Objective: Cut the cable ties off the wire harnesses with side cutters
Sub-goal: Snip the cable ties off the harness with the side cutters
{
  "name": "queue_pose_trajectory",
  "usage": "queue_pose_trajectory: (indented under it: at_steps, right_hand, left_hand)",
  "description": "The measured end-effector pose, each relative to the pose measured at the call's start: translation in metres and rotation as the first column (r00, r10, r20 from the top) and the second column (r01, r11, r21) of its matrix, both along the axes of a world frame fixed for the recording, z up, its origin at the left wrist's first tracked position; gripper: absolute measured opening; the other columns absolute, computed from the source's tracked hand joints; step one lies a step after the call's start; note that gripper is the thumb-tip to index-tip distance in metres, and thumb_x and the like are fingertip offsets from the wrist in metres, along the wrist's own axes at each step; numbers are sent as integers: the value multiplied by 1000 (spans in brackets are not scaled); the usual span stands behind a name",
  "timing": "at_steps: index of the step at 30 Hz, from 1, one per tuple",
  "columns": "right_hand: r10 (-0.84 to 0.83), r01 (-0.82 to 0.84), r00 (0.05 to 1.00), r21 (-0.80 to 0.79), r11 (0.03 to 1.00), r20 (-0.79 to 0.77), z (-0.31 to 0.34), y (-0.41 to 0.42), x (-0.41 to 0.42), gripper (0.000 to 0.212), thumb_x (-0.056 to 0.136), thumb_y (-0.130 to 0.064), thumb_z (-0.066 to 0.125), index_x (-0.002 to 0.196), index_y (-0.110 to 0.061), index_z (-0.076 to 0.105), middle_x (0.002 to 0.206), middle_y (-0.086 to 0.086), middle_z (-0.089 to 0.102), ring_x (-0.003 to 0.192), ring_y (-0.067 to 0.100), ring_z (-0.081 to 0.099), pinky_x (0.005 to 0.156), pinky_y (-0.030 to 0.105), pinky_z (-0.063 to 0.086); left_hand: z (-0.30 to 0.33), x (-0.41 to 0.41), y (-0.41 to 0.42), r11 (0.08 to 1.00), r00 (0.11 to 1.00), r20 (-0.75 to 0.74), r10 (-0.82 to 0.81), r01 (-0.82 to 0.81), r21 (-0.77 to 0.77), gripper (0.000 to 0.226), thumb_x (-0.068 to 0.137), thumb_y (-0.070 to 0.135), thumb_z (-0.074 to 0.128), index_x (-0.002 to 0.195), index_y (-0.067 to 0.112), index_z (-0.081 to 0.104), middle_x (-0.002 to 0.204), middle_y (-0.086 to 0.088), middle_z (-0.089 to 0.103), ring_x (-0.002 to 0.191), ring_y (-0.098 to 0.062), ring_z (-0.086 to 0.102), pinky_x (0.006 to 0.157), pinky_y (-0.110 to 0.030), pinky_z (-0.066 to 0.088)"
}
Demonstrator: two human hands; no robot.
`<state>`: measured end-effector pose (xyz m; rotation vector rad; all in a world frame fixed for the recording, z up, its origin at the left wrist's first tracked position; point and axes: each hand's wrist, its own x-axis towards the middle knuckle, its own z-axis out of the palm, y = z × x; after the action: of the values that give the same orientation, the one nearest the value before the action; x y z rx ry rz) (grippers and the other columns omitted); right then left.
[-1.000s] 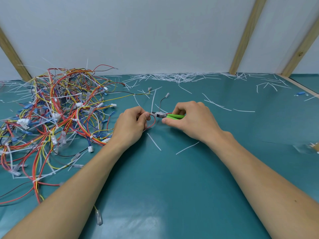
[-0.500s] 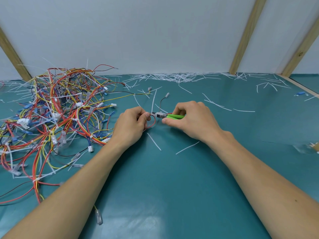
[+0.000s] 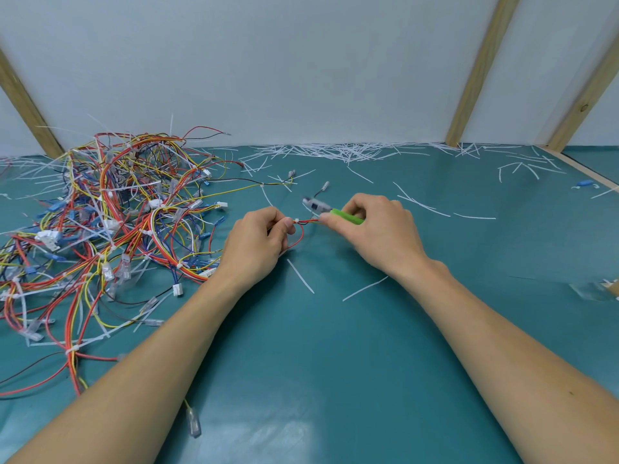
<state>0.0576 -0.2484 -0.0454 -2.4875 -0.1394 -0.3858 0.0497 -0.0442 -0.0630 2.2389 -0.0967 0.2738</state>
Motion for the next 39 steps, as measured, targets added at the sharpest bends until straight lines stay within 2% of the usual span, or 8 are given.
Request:
queue_pose_trajectory:
  at_steps: [4,10,17,23,26,29,34,39]
  right_hand:
    - [-100,99,995,337,936,-12,1,-5,8,49,91,-70,53,81,-23,65,68,-9,68,69,18,70,73,41,56]
    - [-126,198,980,779,595,-153,4,-16,19,50,101,-62,47,88,-16,62,77,-1,68,55,15,67,48,33,54]
    - [-208,122,978,806,579,1,16,-16,11,35,99,-52,59,86,-20,56,78,-7,70,52,9,51,45,27,45]
    - [225,-243,969,494,835,98,17,13,-12,12,89,-8,70,90,-17,61,93,-5,78,75,4,70,70,20,51]
    - [270,-274,961,331,903,60,10,24,-16,13,89,-18,74,88,-20,61,85,-4,77,78,19,69,78,41,55]
    - [236,-241,970,306,921,53,10,16,-12,16,90,-24,74,88,-21,59,72,-5,72,66,17,58,71,40,50]
    - [148,-146,988,502,853,35,9,10,-2,15,88,-11,74,87,-17,60,71,-2,66,62,10,51,63,27,42]
    - [-164,111,986,803,585,-17,17,-11,15,22,85,-4,65,79,-23,55,69,-6,57,64,13,46,62,29,35]
  left_hand:
    - [1,-1,0,1000,1000,3,14,-14,-9,26,102,27,53,78,22,63,59,8,63,53,-15,54,65,-36,48]
    - [2,-1,-1,998,999,29,33,-31,-54,26,103,27,51,82,20,63,61,2,62,60,-24,57,70,-43,51]
    - [2,-2,-1,999,994,106,30,-27,-27,25,104,25,49,81,21,59,63,-8,60,55,-20,47,58,-38,41]
    - [7,-13,-16,971,957,257,-133,75,226,14,102,30,53,94,24,62,65,5,59,62,-21,45,56,-35,38]
    - [13,-17,-19,919,900,413,-139,-38,392,14,100,27,57,96,20,68,75,3,66,73,-22,54,62,-32,31]
    - [18,-19,-19,895,879,470,-74,-149,420,21,98,39,59,92,21,67,72,10,58,78,-22,58,72,-34,35]
    - [21,-19,-18,901,873,486,-38,-180,394,29,100,48,53,110,24,66,98,9,67,97,-19,62,88,-34,38]
    - [29,-18,-10,914,841,528,116,-299,275,41,102,38,48,136,16,53,127,-4,64,118,-28,56,105,-40,35]
